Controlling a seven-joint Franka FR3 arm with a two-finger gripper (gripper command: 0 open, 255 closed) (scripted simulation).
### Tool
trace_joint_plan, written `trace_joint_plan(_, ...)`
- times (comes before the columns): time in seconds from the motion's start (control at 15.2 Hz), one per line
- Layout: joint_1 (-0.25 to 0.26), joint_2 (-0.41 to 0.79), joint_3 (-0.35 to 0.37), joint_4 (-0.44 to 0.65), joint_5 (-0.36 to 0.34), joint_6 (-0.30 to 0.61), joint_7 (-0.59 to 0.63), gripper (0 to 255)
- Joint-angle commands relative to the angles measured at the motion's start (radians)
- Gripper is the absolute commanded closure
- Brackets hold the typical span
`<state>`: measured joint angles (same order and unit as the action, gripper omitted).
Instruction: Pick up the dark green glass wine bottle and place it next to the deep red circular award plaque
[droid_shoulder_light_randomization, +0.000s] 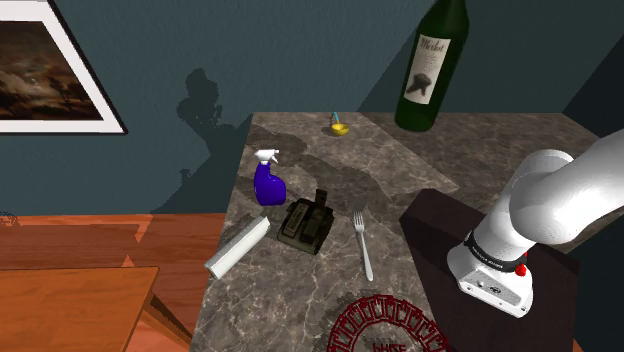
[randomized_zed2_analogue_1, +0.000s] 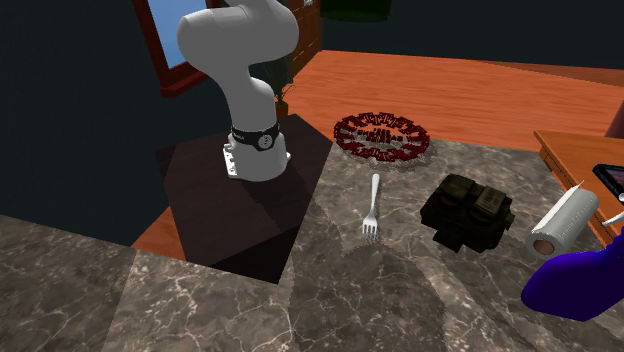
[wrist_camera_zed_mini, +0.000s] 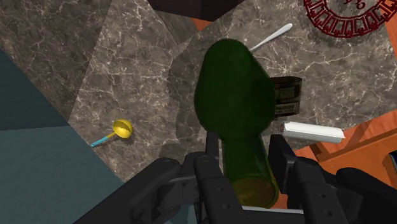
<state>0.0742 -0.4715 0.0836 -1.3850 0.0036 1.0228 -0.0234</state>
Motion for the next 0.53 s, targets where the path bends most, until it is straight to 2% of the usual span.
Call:
trace_joint_plan(0.0,0.006,0.003,0.046,0.005,0.018,-0.003,0.06,255)
trace_joint_plan(0.46,0.024,0.06,0.218,0.078,0.068,-0.013,0.272,255)
